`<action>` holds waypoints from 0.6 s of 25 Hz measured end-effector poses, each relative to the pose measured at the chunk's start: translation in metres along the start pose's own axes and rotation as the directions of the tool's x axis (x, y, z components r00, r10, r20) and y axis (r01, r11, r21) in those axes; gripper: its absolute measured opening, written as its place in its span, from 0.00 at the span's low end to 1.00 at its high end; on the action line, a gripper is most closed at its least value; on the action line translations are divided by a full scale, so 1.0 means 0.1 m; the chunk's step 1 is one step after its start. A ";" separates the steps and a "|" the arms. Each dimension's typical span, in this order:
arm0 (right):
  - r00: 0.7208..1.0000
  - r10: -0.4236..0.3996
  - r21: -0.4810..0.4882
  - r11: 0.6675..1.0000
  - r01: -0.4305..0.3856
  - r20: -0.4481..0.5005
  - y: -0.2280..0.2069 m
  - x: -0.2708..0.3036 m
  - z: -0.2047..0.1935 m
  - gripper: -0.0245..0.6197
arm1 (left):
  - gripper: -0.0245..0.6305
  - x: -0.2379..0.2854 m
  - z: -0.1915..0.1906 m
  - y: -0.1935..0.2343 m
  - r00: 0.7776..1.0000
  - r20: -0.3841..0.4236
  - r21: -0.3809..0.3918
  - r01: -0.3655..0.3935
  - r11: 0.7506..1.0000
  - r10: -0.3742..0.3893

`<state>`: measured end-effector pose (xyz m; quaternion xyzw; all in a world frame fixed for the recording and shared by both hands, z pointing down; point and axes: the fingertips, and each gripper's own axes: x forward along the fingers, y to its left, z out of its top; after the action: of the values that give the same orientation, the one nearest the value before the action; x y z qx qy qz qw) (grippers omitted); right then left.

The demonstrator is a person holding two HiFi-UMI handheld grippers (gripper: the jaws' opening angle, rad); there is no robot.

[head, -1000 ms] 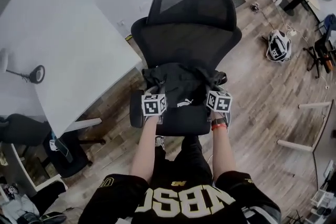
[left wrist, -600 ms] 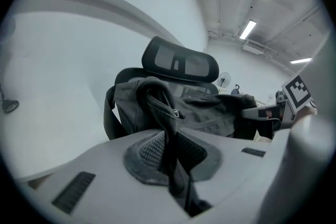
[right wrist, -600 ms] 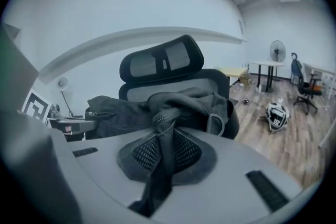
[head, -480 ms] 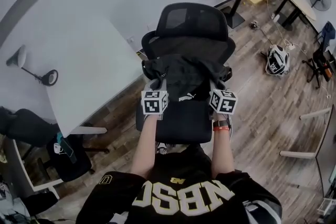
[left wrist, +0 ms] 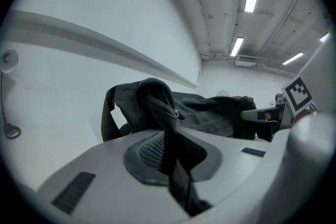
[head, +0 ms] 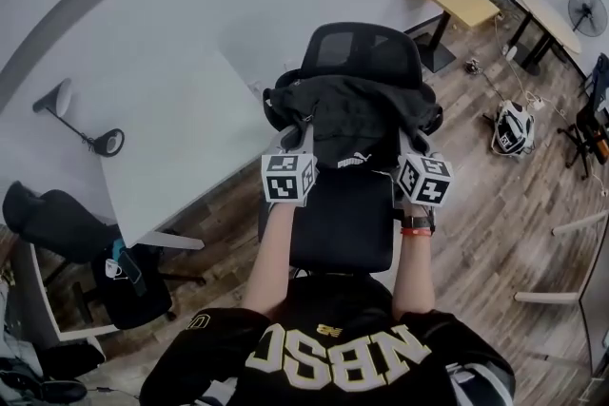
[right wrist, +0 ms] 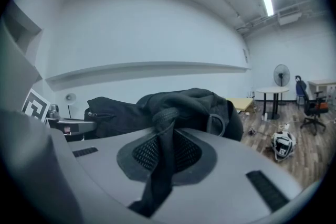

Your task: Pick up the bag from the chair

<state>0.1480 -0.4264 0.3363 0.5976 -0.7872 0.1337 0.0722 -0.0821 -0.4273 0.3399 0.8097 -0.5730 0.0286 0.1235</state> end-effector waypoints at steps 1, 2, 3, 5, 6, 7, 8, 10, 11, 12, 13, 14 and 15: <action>1.000 0.005 0.005 1.000 -0.005 0.017 0.02 -0.01 0.09 0.09 | 0.10 -0.02 0.11 -0.01 1.000 0.020 0.007 0.000 1.000 -0.001; 0.999 0.008 0.007 1.000 -0.008 0.034 0.04 -0.03 0.17 0.10 | 0.10 -0.04 0.21 -0.01 0.999 0.040 0.016 0.000 1.000 0.000; 0.999 0.010 0.007 1.000 -0.011 0.051 0.07 -0.05 0.26 0.10 | 0.10 -0.06 0.30 -0.01 0.998 0.059 0.026 -0.001 1.000 0.000; 0.996 0.012 0.000 1.000 -0.012 0.089 0.11 -0.12 0.41 0.10 | 0.10 -0.11 0.46 -0.03 0.996 0.094 0.034 0.001 0.999 -0.005; 0.994 0.012 -0.005 1.000 -0.011 0.108 0.13 -0.16 0.48 0.10 | 0.10 -0.14 0.53 -0.04 0.993 0.114 0.032 0.006 0.999 -0.009; 0.992 0.011 -0.014 1.000 -0.009 0.126 0.15 -0.19 0.55 0.10 | 0.10 -0.16 0.59 -0.06 0.991 0.133 0.031 0.009 0.999 -0.013; 0.990 0.011 -0.027 1.000 -0.007 0.142 0.16 -0.22 0.61 0.10 | 0.10 -0.18 0.65 -0.07 0.988 0.151 0.035 0.010 0.999 -0.015; 0.986 0.013 -0.054 0.999 -0.004 0.165 0.19 -0.25 0.70 0.10 | 0.10 -0.20 0.75 -0.08 0.984 0.177 0.050 0.004 0.999 -0.013; 0.985 0.017 -0.066 0.998 -0.006 0.171 0.21 -0.25 0.73 0.10 | 0.10 -0.21 0.79 -0.08 0.982 0.187 0.056 0.000 0.998 -0.010; 0.984 0.023 -0.076 0.997 -0.009 0.175 0.22 -0.24 0.74 0.10 | 0.10 -0.22 0.83 -0.08 0.981 0.195 0.061 -0.005 0.998 -0.007; 0.983 0.030 -0.084 0.996 -0.015 0.180 0.24 -0.24 0.75 0.10 | 0.10 -0.24 0.86 -0.08 0.979 0.202 0.065 -0.009 0.998 -0.004; 0.982 0.039 -0.092 0.996 -0.022 0.184 0.27 -0.25 0.76 0.10 | 0.10 -0.25 0.89 -0.08 0.978 0.208 0.067 -0.012 0.998 -0.002; 0.981 0.050 -0.099 0.995 -0.032 0.188 0.29 -0.27 0.78 0.10 | 0.10 -0.27 0.91 -0.08 0.977 0.215 0.066 -0.013 0.998 -0.001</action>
<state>0.1314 -0.4174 0.2507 0.5872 -0.8081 0.0400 0.0224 -0.0923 -0.4209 0.2453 0.8100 -0.5842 -0.0398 0.0335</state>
